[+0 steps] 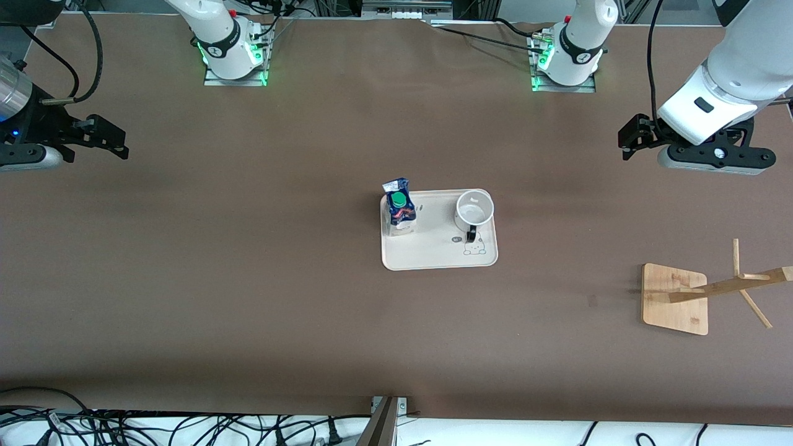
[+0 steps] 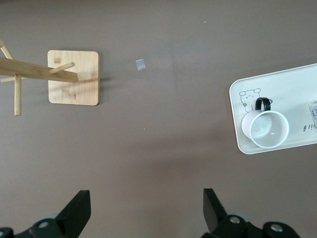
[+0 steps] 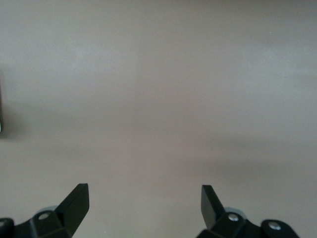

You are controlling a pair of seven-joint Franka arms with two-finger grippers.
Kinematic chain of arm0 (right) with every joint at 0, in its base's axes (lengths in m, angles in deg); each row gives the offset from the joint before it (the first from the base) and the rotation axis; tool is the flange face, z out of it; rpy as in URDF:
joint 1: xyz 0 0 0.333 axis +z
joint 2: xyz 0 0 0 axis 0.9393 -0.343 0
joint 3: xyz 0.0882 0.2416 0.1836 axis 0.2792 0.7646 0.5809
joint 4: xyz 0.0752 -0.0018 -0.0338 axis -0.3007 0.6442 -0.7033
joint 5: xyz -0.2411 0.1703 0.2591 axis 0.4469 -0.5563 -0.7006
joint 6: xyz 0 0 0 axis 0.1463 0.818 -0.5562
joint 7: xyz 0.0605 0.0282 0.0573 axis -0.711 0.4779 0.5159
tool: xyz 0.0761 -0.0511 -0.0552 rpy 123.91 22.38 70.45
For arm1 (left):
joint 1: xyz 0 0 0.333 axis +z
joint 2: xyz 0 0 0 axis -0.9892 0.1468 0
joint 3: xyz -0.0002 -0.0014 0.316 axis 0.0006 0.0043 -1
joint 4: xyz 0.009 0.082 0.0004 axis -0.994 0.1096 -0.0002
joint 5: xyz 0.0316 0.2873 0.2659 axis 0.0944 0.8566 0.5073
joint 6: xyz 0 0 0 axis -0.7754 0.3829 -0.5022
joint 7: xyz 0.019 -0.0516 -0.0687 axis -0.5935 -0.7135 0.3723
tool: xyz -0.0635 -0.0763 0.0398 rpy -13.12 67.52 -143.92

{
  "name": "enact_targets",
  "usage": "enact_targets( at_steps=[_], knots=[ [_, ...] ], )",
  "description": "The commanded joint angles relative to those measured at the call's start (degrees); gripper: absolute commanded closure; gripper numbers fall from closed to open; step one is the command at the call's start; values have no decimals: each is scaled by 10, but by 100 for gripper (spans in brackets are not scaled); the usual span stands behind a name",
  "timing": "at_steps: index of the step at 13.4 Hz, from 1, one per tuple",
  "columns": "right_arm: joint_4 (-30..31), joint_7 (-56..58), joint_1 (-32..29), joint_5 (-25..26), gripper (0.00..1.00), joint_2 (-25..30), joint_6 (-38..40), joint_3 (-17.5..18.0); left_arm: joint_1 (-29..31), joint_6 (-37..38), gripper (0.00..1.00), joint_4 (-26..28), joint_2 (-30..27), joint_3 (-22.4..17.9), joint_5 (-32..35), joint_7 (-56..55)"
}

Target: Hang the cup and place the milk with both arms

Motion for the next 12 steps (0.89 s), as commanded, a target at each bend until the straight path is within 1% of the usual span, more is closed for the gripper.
enact_targets(
  at_steps=[1, 10, 12],
  knots=[
    [-4, 4, -6, -11, 0, 1, 8, 2, 2, 15, 0, -18, 7, 1, 0, 0],
    [-11, 8, -9, -11, 0, 1, 8, 2, 1, 17, 0, -18, 7, 1, 0, 0],
    [-16, 8, -10, -11, 0, 0, 8, -3, 1, 17, 0, -18, 7, 1, 0, 0]
  ],
)
